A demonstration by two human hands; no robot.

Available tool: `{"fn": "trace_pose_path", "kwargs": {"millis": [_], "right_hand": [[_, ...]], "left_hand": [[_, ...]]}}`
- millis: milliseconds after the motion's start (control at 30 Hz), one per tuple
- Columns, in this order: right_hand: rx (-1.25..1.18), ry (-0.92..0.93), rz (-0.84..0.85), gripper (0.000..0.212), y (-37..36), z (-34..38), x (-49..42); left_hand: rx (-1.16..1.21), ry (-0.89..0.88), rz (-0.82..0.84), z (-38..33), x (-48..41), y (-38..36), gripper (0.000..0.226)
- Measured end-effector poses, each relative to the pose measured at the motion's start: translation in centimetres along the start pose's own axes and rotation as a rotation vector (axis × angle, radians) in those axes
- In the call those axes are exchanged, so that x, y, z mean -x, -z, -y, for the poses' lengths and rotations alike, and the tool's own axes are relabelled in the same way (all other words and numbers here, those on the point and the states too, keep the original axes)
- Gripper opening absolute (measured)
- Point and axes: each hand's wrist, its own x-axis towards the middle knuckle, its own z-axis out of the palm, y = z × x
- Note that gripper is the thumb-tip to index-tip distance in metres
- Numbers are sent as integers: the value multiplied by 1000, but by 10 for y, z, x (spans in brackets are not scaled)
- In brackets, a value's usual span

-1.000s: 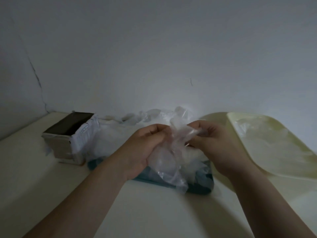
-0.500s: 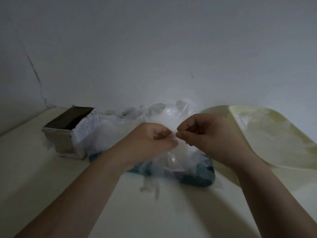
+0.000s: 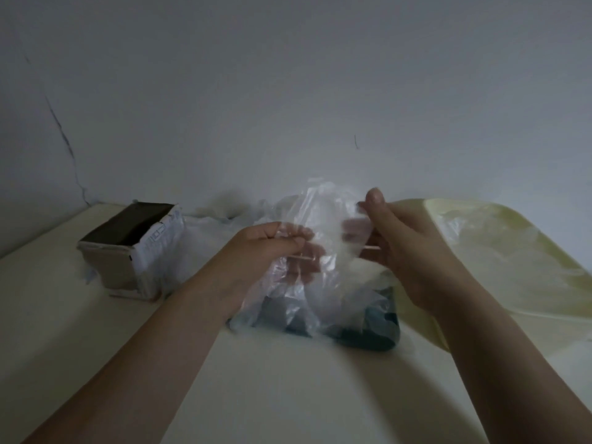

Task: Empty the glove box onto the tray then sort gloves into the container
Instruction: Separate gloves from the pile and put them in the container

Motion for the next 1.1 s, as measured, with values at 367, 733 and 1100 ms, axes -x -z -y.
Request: {"fn": "trace_pose_path", "kwargs": {"millis": [367, 733, 1100], "right_hand": [[-278, -123, -28, 23, -3, -11, -2], [319, 165, -375, 33, 14, 7, -3], [754, -29, 312, 16, 29, 10, 4]], "left_hand": [[-248, -108, -29, 22, 0, -13, 13], [-830, -229, -293, 12, -12, 37, 14], [-1388, -290, -10, 36, -76, -7, 47]]}}
